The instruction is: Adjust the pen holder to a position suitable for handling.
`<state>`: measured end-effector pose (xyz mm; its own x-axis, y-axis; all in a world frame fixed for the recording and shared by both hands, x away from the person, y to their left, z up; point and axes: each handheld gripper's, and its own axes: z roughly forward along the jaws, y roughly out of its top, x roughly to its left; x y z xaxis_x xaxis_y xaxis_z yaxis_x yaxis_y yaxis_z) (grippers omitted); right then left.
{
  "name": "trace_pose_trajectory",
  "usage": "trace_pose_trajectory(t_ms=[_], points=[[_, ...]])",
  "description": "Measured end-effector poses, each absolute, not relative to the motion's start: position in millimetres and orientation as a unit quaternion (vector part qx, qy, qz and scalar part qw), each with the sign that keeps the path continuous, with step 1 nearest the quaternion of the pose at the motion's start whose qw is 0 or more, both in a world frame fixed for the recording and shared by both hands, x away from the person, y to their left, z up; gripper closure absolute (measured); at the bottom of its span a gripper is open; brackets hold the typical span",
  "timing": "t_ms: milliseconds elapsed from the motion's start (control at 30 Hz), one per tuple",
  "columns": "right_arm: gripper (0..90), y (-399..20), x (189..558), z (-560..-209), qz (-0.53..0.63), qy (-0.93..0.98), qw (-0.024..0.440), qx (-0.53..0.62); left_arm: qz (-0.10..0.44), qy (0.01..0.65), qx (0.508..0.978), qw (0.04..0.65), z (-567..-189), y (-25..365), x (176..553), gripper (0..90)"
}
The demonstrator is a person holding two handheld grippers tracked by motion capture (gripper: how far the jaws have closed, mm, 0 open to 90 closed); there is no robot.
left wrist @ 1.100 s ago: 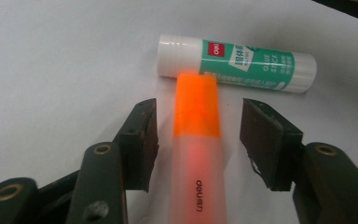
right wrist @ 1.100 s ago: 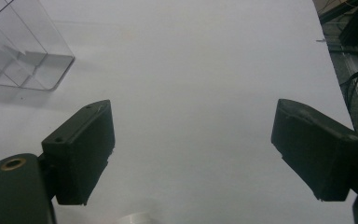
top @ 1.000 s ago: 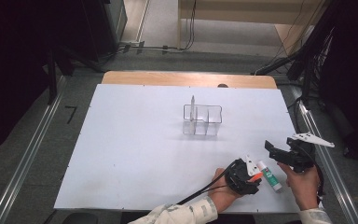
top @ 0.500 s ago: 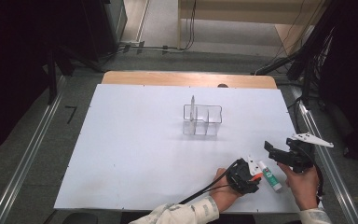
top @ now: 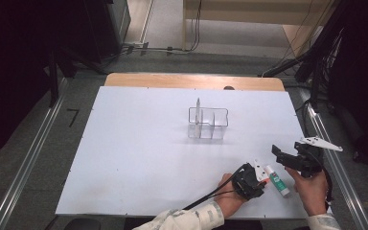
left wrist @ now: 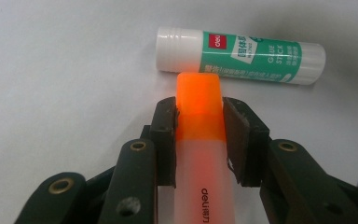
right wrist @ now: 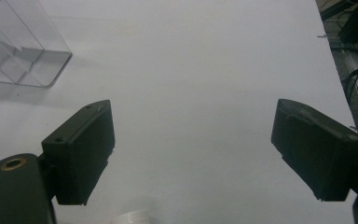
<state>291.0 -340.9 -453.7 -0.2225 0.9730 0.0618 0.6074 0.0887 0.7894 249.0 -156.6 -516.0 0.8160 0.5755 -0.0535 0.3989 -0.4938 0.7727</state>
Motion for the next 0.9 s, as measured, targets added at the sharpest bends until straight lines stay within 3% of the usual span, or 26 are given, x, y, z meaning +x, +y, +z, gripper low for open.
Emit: trace_pose_trajectory(t_ms=[367, 900], points=[[12.0, -341.2, 291.1, -454.0, 0.361, 0.692, 0.253, 0.571, 0.106, 0.317, 0.835, 0.438, -504.7, -137.4, 258.6, 67.2], [12.0, -341.3, 291.6, -454.5, 0.360, 0.693, 0.252, 0.572, 0.130, 0.382, 0.788, 0.464, -466.3, -85.9, 304.4, 67.1]])
